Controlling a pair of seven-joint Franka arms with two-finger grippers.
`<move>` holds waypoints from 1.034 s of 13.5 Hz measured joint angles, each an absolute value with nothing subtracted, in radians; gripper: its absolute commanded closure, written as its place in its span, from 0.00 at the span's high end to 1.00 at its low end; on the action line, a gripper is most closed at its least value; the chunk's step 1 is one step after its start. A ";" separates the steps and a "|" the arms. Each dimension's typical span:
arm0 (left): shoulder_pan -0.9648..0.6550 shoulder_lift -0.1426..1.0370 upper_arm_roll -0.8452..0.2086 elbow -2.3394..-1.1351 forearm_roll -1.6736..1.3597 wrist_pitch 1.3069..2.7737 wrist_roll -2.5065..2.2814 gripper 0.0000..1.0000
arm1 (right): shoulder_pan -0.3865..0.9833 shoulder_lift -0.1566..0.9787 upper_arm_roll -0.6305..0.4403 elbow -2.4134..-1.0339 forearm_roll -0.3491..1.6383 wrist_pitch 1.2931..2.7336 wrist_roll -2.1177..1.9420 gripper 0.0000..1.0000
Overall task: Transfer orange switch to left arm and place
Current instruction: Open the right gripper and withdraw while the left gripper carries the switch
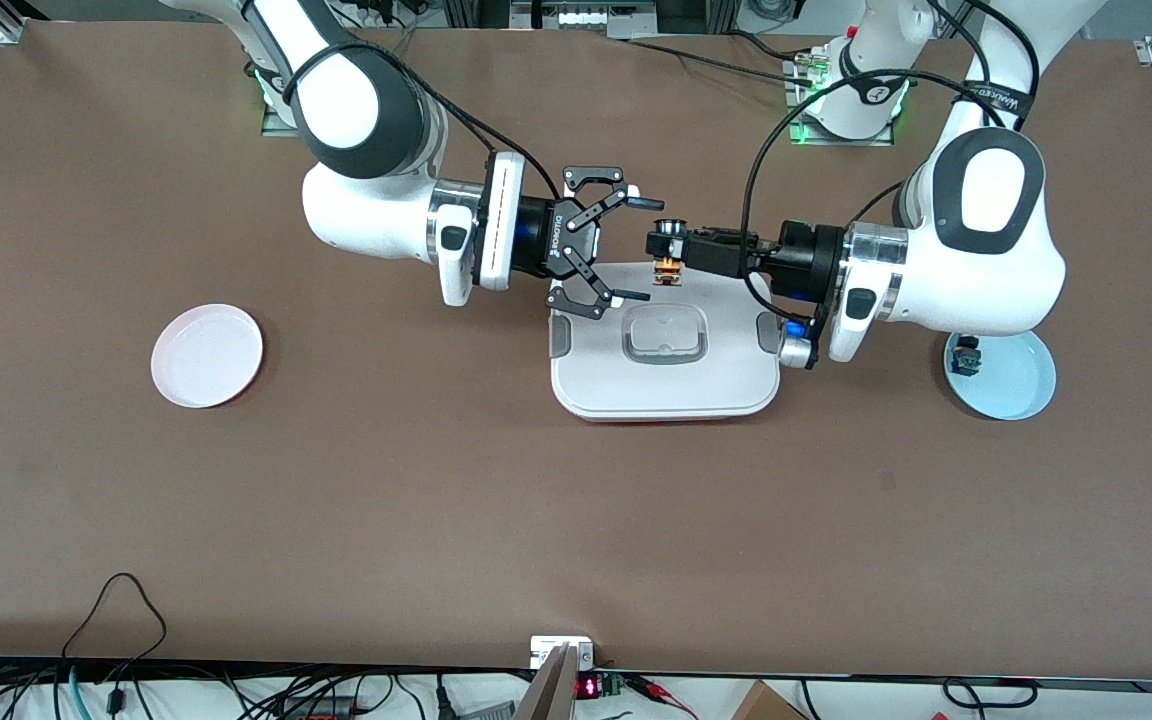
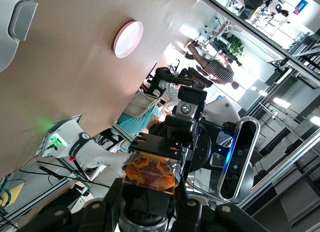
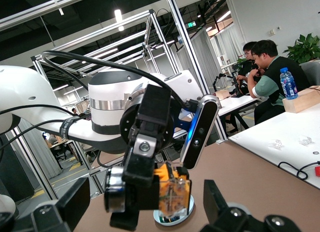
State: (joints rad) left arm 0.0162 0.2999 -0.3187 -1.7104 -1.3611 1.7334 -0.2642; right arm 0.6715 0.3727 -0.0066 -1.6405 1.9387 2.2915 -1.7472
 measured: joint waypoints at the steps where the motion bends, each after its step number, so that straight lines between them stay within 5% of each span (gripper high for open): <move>1: 0.023 0.300 -0.315 -1.710 -1.354 1.733 -0.264 0.00 | 0.671 0.372 -0.007 -1.641 1.939 2.293 -1.747 1.00; 8: 0.282 0.300 -0.303 -1.710 -0.800 1.485 -0.183 0.00 | 0.588 0.324 -0.024 -1.711 1.938 2.265 -1.749 1.00; 14: 0.366 0.297 -0.303 -1.675 -0.044 1.501 0.040 0.00 | 0.425 0.308 -0.032 -1.759 1.795 2.030 -1.754 1.00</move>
